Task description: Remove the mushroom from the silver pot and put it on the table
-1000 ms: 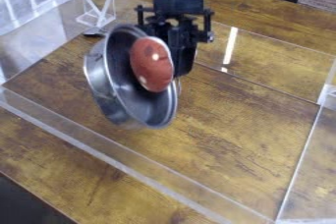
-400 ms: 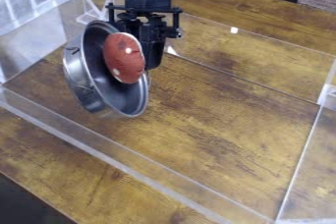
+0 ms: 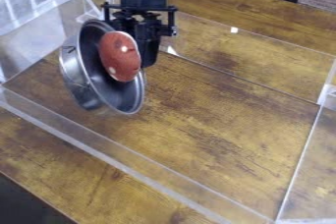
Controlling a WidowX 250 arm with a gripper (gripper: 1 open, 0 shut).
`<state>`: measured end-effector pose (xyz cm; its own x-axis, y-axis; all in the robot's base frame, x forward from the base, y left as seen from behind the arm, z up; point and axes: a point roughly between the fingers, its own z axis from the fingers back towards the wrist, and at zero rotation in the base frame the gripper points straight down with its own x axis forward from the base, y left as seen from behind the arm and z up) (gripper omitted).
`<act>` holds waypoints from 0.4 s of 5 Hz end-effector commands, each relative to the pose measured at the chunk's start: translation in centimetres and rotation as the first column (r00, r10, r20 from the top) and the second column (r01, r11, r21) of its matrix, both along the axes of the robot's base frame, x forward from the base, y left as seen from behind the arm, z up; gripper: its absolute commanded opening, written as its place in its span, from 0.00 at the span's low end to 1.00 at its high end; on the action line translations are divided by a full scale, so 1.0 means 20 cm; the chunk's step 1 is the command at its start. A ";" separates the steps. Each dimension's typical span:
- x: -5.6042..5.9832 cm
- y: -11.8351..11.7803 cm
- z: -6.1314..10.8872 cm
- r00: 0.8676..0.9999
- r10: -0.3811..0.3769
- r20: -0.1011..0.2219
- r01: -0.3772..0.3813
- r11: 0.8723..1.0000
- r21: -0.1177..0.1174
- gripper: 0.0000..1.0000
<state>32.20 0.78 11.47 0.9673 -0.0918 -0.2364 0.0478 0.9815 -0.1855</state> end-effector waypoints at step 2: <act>0.03 0.02 0.03 0.992 -0.080 0.095 0.079 0.997 0.021 0.00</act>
<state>32.69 1.22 10.73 0.9701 -0.1532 -0.1881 0.1213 0.9778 -0.1709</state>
